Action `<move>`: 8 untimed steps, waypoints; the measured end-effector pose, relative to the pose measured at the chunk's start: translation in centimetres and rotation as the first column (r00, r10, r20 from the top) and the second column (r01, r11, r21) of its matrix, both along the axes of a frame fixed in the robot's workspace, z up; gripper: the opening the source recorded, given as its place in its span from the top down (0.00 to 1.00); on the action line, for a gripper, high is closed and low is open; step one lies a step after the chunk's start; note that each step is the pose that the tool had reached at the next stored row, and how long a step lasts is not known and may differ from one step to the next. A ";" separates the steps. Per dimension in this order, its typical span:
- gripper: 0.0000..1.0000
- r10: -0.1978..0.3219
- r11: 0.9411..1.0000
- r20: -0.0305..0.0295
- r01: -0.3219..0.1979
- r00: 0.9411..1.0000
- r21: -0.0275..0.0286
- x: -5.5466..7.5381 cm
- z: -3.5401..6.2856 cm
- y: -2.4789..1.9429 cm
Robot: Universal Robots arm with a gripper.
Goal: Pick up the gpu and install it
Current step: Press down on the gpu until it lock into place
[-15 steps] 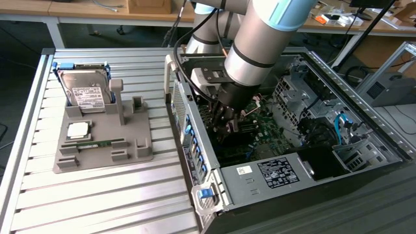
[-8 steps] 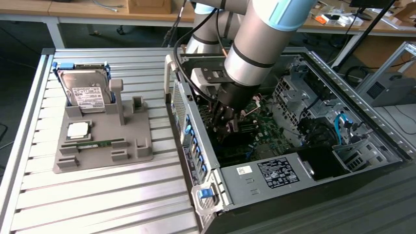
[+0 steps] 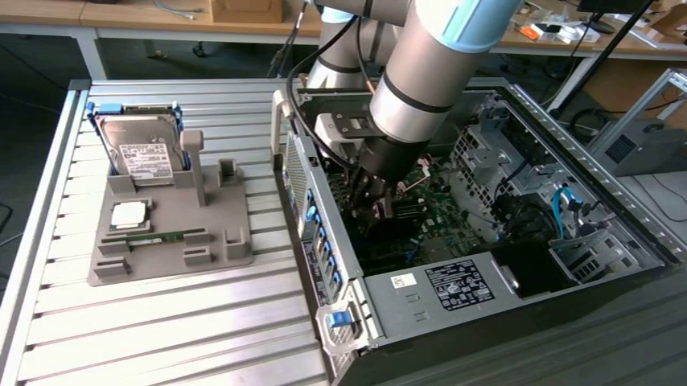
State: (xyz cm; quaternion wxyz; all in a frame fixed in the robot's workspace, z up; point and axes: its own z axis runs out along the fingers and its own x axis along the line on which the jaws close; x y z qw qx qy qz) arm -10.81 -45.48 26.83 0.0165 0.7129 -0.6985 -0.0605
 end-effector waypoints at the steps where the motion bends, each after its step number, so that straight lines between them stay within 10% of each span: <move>1: 0.89 0.000 1.000 0.000 0.000 1.000 0.000 0.0 0.00 0.00; 8: 0.89 0.000 1.000 0.000 0.000 1.000 0.000 0.0 -0.01 0.00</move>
